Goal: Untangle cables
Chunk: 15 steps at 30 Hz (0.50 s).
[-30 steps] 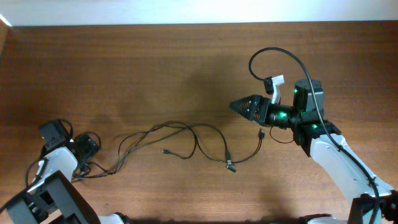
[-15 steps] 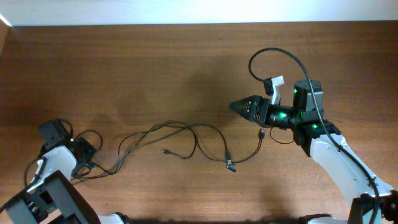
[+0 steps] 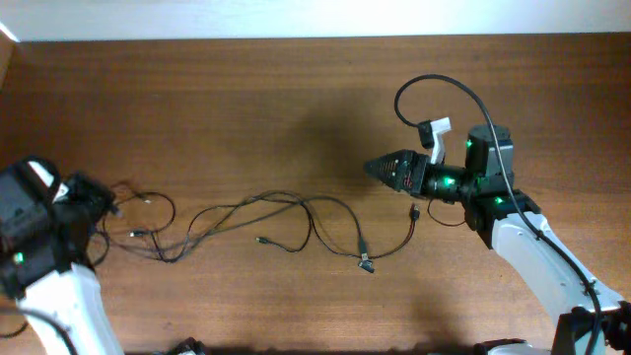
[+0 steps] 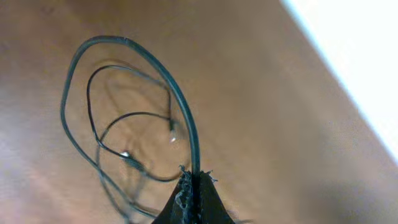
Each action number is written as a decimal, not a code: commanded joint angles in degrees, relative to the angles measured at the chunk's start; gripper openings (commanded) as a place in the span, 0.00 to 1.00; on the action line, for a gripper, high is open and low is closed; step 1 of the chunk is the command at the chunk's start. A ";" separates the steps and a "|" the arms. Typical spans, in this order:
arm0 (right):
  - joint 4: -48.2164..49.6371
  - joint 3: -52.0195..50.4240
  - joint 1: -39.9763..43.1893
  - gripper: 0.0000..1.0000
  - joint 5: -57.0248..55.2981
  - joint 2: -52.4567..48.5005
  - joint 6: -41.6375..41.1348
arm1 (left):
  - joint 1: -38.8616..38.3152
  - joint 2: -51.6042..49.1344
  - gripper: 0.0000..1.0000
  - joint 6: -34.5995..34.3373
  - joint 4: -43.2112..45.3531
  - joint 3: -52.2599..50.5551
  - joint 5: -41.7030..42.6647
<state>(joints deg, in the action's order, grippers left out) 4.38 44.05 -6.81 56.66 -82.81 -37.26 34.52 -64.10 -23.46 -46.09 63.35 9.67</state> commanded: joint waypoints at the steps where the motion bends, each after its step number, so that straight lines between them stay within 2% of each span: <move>1: 5.07 0.20 -0.42 0.99 7.41 -0.17 0.85 | -0.02 7.17 0.00 -10.88 2.99 1.11 9.88; 8: 17.66 0.20 -0.42 0.99 18.47 -0.17 0.83 | -0.02 12.33 0.00 -25.05 15.41 1.11 31.95; 12: 22.77 0.20 -0.42 0.99 20.28 -0.17 0.35 | -0.02 11.93 0.00 -36.74 17.70 1.11 40.50; 15: 26.03 0.20 -0.42 0.99 20.76 -0.17 0.33 | -0.04 11.96 0.00 -43.65 24.30 1.11 48.74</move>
<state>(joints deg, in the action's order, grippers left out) 28.58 43.97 -6.87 75.09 -82.81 -37.30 34.50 -52.25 -56.71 -26.76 63.55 46.57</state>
